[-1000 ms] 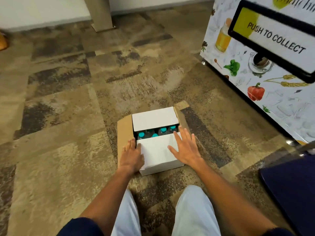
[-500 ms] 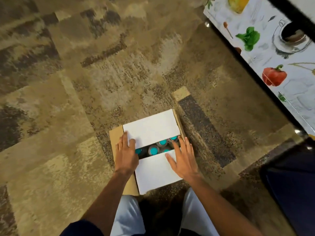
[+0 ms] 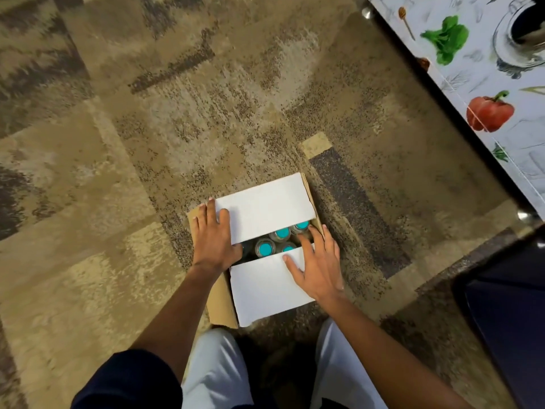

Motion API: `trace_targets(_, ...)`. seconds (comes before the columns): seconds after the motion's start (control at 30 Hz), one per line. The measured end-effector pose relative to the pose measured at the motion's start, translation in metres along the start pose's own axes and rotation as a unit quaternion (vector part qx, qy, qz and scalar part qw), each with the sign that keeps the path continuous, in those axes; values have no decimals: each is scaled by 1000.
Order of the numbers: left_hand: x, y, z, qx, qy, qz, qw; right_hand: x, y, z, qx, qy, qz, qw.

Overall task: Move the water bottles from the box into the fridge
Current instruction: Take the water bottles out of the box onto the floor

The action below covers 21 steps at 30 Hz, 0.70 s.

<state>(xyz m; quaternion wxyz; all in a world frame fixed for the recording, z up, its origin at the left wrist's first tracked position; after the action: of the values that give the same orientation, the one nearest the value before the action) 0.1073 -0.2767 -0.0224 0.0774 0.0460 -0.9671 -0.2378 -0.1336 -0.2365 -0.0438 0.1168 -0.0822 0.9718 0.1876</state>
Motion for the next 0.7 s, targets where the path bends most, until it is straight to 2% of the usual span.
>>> trace_targets(0.2,-3,8,4,52,68,11,996,4,2,7,31,3,-11,999)
trace_targets(0.27,-6,14,-2,89,132,22,987,7,5,7,43,-15,-22,999)
trace_targets(0.43,-12,29,-50,223,306,-14,925,4,25,-13,106,-59,-45,992)
trace_targets(0.57,-10,39,-86,319,393,-97,857,0,67,-42,220,-102,-85,966)
trace_targets(0.63,-6,39,-91,297,412,-106,855,3,87,-50,255,-110,-100,956)
trace_targets(0.7,5,40,-88,238,389,-46,889,7,107,-51,274,-102,-106,950)
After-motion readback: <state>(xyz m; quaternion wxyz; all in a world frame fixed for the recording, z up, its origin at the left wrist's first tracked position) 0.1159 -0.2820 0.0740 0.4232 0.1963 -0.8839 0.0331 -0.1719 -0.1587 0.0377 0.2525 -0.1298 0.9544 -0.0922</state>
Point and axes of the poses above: each hand's wrist, its own y-axis away from the middle knuckle, its own z-axis out of the palm, x = y × z, the point moved 3 cm from there along -y, towards the middle knuckle, and after that the axes turned 8 degrees about -x, right-handed, at the moved point
